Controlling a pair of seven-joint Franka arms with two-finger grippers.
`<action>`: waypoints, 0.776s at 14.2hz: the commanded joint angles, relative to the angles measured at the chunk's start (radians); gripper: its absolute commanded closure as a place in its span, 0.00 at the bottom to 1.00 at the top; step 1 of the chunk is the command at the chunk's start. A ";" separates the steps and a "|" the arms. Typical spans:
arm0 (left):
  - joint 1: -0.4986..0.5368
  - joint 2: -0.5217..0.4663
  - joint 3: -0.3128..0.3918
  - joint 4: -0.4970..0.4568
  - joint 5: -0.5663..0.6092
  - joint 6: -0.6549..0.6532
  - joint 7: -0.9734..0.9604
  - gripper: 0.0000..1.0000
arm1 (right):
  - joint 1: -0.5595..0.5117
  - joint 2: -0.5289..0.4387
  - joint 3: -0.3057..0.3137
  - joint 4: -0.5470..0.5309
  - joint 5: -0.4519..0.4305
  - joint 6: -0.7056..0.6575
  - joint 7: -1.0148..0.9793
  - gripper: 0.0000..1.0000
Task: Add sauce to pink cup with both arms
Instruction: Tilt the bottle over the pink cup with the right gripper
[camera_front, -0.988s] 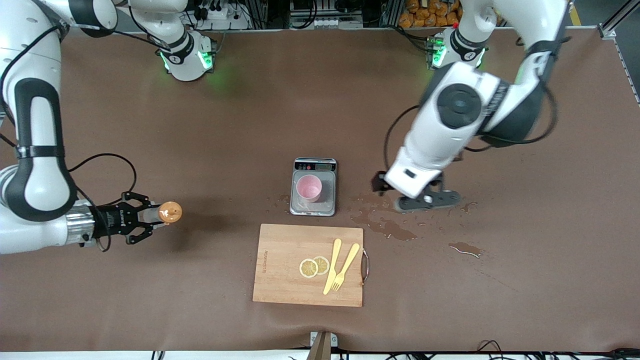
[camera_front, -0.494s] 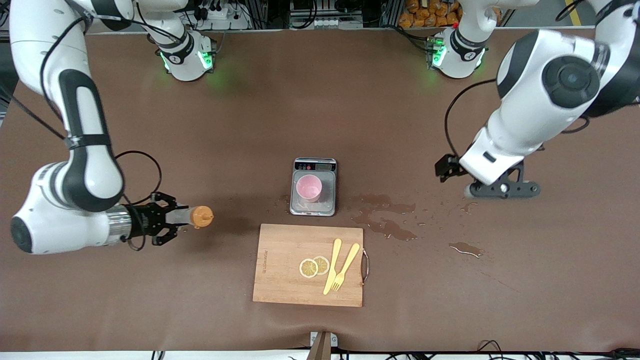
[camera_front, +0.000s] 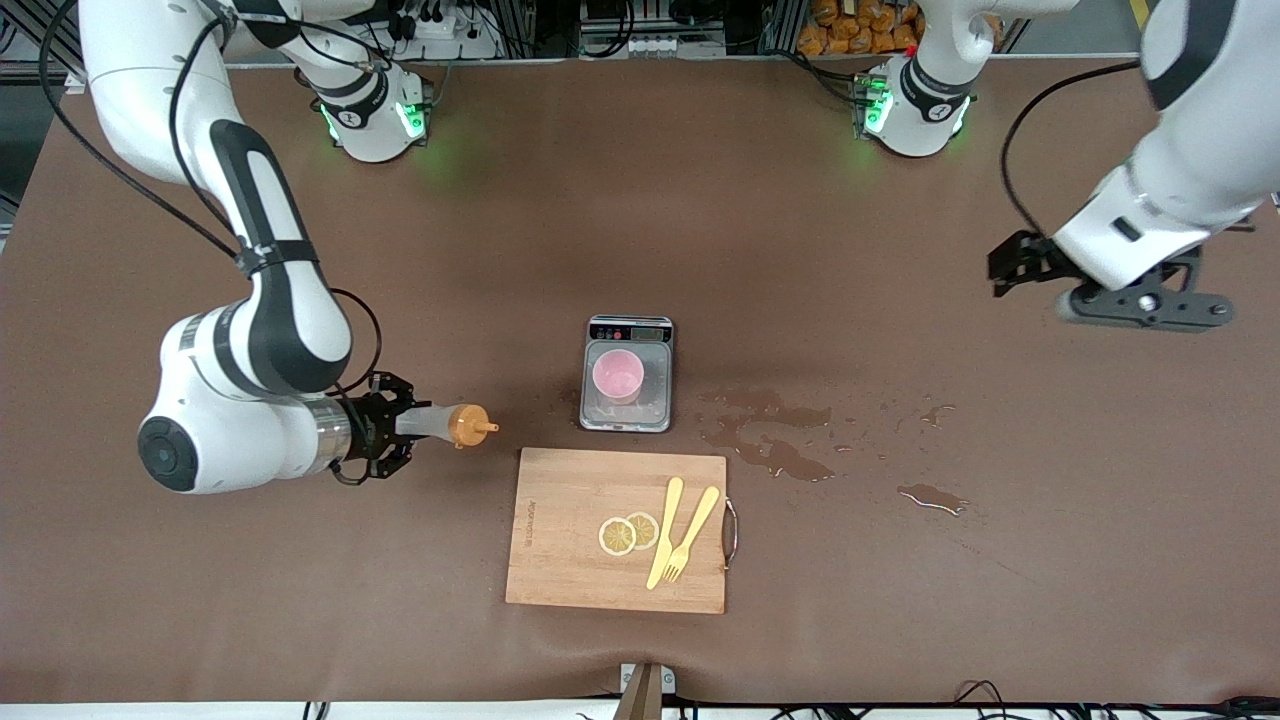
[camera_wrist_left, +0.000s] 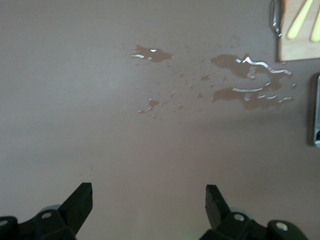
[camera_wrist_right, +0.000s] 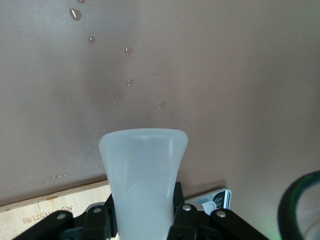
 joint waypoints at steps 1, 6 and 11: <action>-0.010 -0.054 0.049 -0.018 -0.004 -0.045 0.060 0.00 | 0.052 -0.038 -0.002 -0.014 -0.052 -0.007 0.121 0.63; -0.004 -0.061 0.042 0.013 -0.005 -0.056 0.040 0.00 | 0.148 -0.041 -0.003 -0.014 -0.083 -0.025 0.268 0.65; -0.007 -0.064 -0.016 0.031 -0.012 -0.114 -0.101 0.00 | 0.213 -0.039 -0.003 -0.016 -0.141 -0.052 0.348 0.65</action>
